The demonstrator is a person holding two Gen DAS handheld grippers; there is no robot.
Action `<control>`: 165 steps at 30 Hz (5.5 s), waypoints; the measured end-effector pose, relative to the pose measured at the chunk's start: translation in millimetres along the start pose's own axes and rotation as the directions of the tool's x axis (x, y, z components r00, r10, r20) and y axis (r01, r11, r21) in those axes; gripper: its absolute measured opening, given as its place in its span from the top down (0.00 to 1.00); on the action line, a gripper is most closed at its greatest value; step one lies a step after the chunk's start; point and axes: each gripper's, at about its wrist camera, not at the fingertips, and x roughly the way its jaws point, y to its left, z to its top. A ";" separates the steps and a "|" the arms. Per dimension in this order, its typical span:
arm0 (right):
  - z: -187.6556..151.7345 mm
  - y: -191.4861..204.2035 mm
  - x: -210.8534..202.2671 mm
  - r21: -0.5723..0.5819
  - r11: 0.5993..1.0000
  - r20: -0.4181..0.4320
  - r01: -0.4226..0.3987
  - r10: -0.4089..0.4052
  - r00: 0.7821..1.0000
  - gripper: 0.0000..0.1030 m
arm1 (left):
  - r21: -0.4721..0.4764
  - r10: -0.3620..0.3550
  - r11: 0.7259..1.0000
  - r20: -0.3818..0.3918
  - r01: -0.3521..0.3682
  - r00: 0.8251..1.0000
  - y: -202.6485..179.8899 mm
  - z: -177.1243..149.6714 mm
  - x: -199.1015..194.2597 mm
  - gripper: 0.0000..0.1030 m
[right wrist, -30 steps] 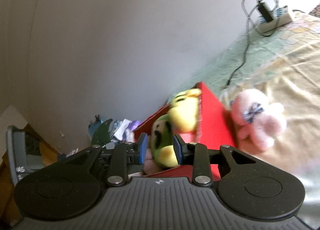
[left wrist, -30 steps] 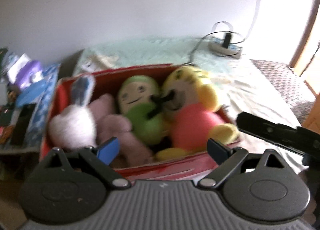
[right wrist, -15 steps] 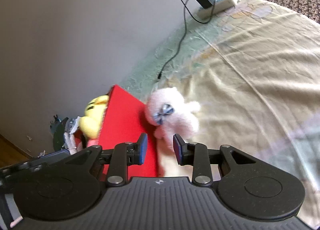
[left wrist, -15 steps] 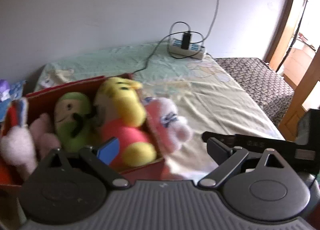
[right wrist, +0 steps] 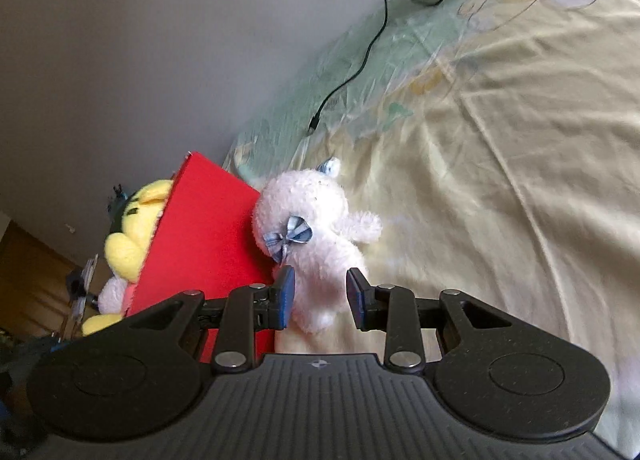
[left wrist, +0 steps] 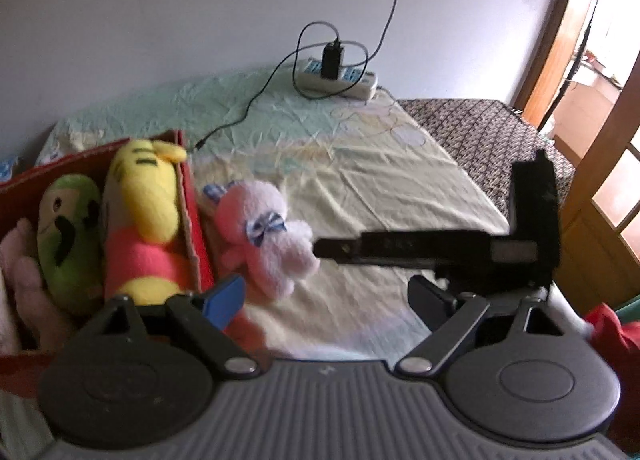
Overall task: Organize objects
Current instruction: 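Move the right gripper to the white bow-tied bunny plush on the sheet, then grasp the bow-tied bunny plush's head with the right gripper, then lift the bow-tied bunny plush with the right gripper and carry it to the red box, then lower the bow-tied bunny plush into the red box beside the checked-ear bunny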
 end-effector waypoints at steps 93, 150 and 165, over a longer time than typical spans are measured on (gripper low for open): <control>-8.7 -36.3 -74.3 0.082 0.982 -0.010 -0.173 0.174 0.985 0.77 | 0.039 0.059 0.998 -0.201 -0.052 0.978 -36.2 11.1 103.8 0.27; -53.1 197.3 97.8 -0.232 0.965 0.010 -0.121 0.127 0.992 0.75 | -0.015 0.115 0.993 0.044 -0.114 0.992 215.8 -15.4 -31.3 0.22; -61.3 204.5 76.2 -0.206 0.976 0.072 -0.070 0.087 0.994 0.66 | 0.033 0.128 0.991 -0.010 -0.127 0.992 202.8 -11.5 -20.6 0.09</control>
